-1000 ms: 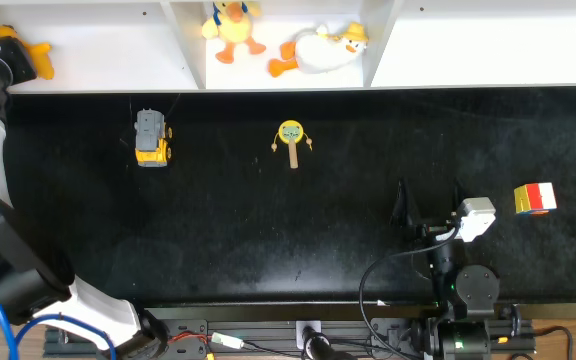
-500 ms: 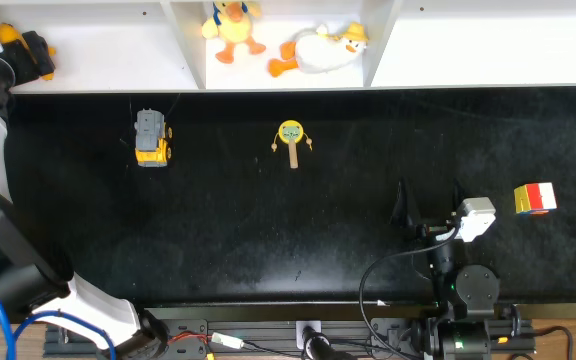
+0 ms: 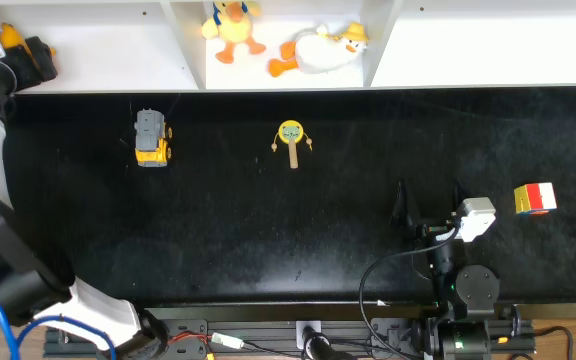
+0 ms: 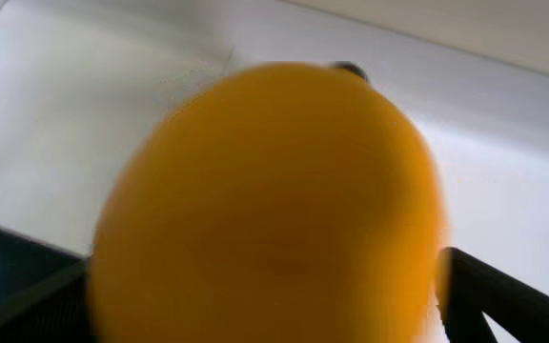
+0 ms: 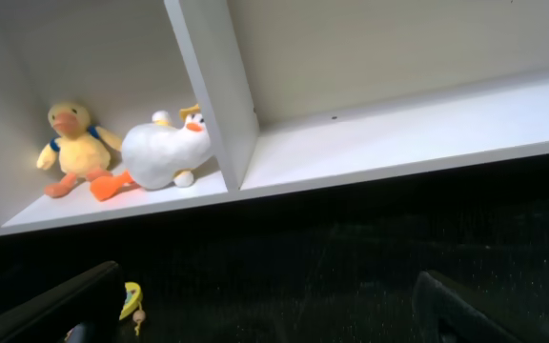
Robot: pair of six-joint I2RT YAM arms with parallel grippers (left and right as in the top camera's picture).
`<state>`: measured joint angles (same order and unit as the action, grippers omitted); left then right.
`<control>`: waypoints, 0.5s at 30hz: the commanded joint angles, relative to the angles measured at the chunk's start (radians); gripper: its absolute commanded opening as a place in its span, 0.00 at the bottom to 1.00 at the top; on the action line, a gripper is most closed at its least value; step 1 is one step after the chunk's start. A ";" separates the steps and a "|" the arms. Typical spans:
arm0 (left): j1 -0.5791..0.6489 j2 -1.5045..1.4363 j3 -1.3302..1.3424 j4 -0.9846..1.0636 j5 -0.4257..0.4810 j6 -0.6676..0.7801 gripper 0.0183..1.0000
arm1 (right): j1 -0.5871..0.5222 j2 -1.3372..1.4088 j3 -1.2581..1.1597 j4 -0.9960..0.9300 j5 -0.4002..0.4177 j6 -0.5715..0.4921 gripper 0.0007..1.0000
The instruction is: Store Toys
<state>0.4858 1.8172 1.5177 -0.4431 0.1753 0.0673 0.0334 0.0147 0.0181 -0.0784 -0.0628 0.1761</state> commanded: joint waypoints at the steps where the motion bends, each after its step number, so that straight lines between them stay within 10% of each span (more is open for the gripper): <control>1: 0.003 -0.111 0.022 -0.064 0.006 0.037 1.00 | 0.005 -0.011 -0.014 0.005 0.008 0.003 1.00; 15: 0.001 -0.398 -0.105 -0.379 -0.005 0.081 1.00 | 0.005 -0.011 -0.014 0.005 0.008 0.003 1.00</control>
<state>0.4858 1.5024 1.4734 -0.8131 0.1707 0.1341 0.0334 0.0147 0.0181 -0.0788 -0.0628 0.1761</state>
